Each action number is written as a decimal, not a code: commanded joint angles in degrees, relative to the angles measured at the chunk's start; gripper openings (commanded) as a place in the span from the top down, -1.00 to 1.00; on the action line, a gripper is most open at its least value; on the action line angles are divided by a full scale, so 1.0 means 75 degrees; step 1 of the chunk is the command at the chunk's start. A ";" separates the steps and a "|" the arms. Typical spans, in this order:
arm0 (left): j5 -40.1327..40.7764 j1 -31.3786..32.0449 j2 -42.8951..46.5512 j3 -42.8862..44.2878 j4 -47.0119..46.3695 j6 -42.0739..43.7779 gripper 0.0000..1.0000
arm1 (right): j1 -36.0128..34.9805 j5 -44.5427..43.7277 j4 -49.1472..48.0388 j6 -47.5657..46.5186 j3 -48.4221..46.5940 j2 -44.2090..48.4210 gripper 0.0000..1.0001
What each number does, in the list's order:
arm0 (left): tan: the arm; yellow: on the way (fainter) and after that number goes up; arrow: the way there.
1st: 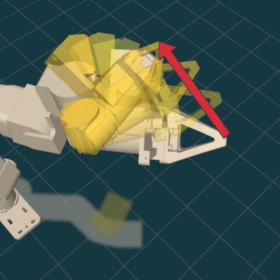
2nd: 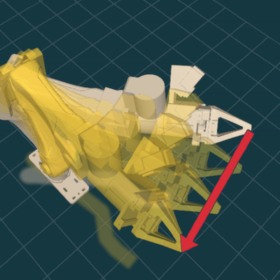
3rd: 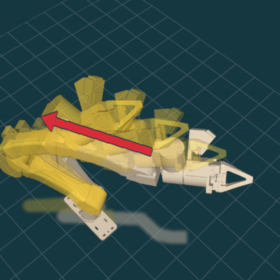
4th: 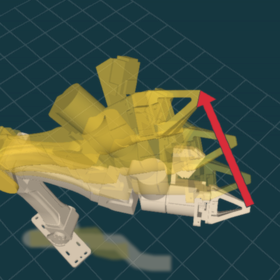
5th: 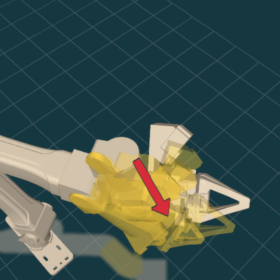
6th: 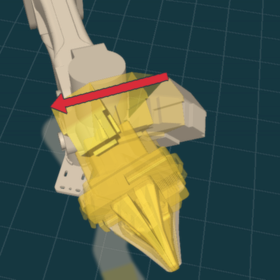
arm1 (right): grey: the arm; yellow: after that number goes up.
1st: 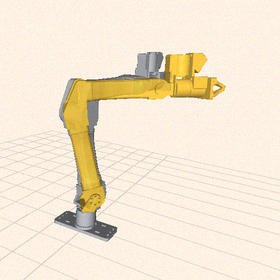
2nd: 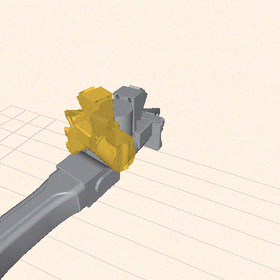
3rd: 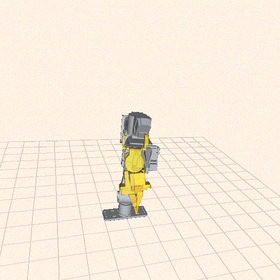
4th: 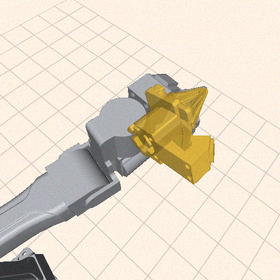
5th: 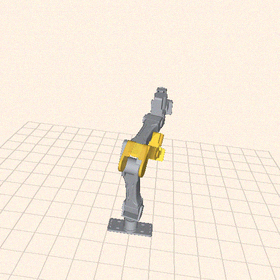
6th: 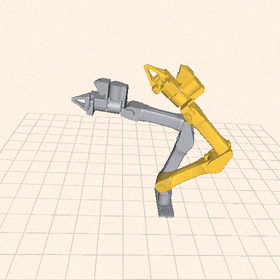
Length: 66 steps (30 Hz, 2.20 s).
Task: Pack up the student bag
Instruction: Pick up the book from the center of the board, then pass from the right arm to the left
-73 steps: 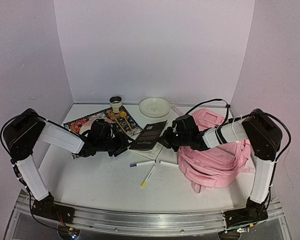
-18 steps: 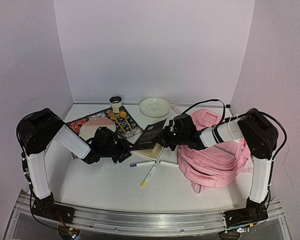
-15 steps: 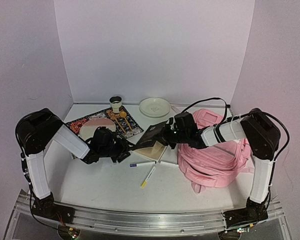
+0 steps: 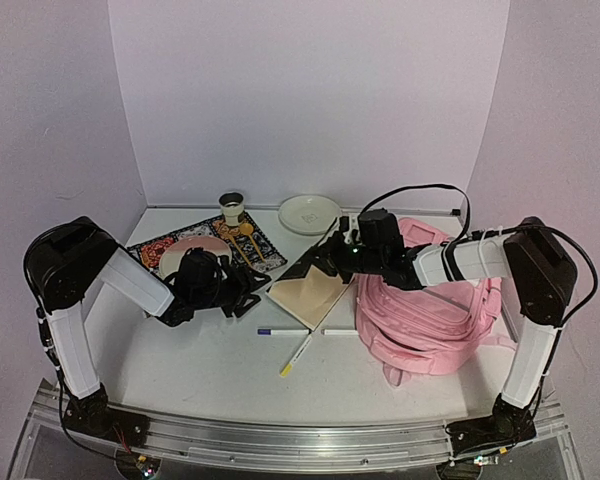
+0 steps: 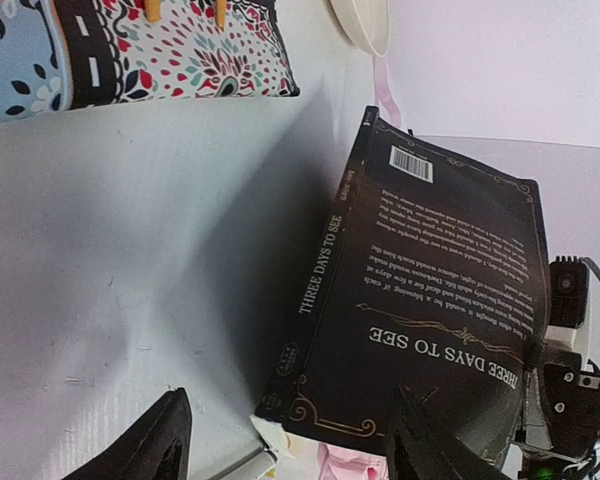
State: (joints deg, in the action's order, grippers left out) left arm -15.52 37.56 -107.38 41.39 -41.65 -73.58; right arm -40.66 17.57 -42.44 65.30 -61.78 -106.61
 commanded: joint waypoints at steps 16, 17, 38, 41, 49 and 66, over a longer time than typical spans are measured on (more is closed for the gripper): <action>-0.0893 0.0025 -0.1146 0.0112 -0.2364 -0.1456 -0.25 | -0.0054 0.0564 -0.1232 -0.0106 -0.0129 0.0008 1.00; -0.0899 0.0037 -0.1170 0.0119 -0.2433 -0.1477 -0.23 | -0.0052 0.0523 -0.1235 -0.0113 -0.0067 -0.0031 1.00; -0.0855 0.0148 -0.1374 0.0084 -0.3151 -0.1704 0.20 | -0.0051 -0.0062 -0.0208 -0.0673 0.0745 -0.0300 0.77; -0.0809 0.0148 -0.1351 0.0072 -0.3232 -0.1712 0.28 | -0.0051 -0.0186 0.0175 -0.0898 0.0761 -0.0243 0.65; -0.0756 0.0148 -0.1316 0.0042 -0.3385 -0.1725 0.59 | -0.0095 -0.0537 0.1289 -0.1675 0.0452 -0.0081 0.40; -0.0439 0.0125 -0.0845 -0.0219 -0.3438 -0.1488 1.00 | -0.1258 -0.3379 0.4687 -0.5753 -0.0841 0.0822 -0.69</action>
State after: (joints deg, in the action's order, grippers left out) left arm -19.90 38.37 -116.97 40.34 -62.87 -85.69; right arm -46.40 2.21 -17.11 34.95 -62.97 -102.41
